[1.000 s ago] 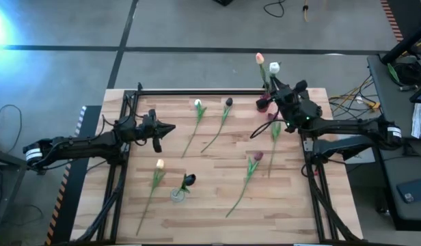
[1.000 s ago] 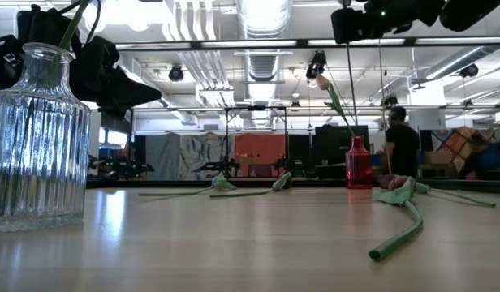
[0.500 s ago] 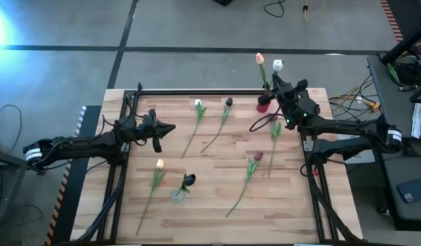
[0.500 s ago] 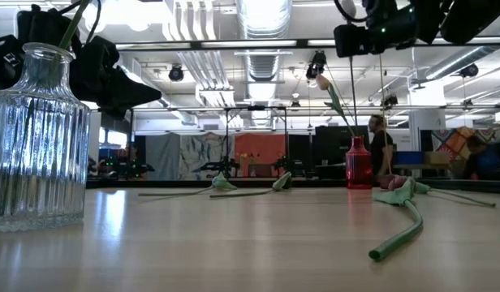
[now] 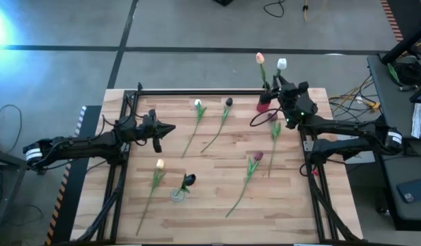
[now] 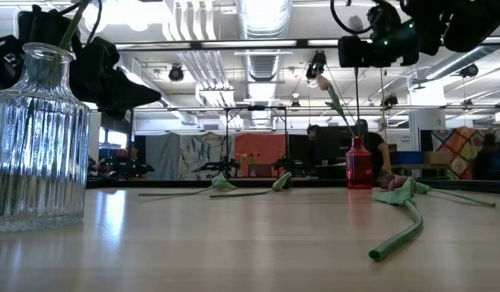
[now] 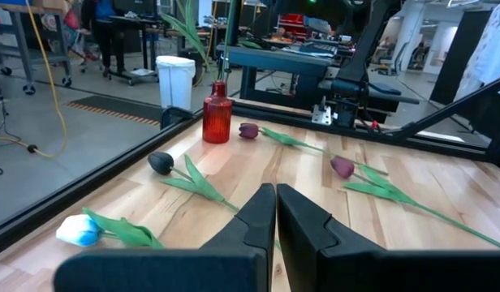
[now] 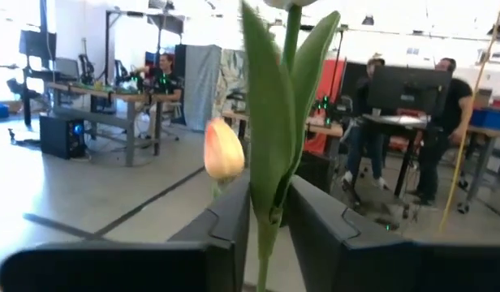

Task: Sort flowers into vase by color
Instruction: Put the bottom white flower into the red vase

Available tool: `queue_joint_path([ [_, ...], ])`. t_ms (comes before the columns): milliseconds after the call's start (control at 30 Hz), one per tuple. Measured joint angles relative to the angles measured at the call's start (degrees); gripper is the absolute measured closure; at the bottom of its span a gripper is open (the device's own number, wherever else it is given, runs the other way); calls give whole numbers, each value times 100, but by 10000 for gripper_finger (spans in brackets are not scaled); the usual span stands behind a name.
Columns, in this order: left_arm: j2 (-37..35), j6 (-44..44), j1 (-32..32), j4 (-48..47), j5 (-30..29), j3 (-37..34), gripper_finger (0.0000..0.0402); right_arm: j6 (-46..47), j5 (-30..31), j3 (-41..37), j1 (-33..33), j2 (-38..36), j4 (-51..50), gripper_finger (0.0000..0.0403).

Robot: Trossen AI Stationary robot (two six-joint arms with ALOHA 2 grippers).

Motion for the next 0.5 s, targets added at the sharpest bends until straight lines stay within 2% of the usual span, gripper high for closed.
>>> queue_joint_path([
  [267,2,0,-1,-37,-2,0,402,728,20,-13,-82,0,-840,273],
  [500,2,0,-1,-35,-2,0,402,933,226,108,-82,2,-1527,223],
])
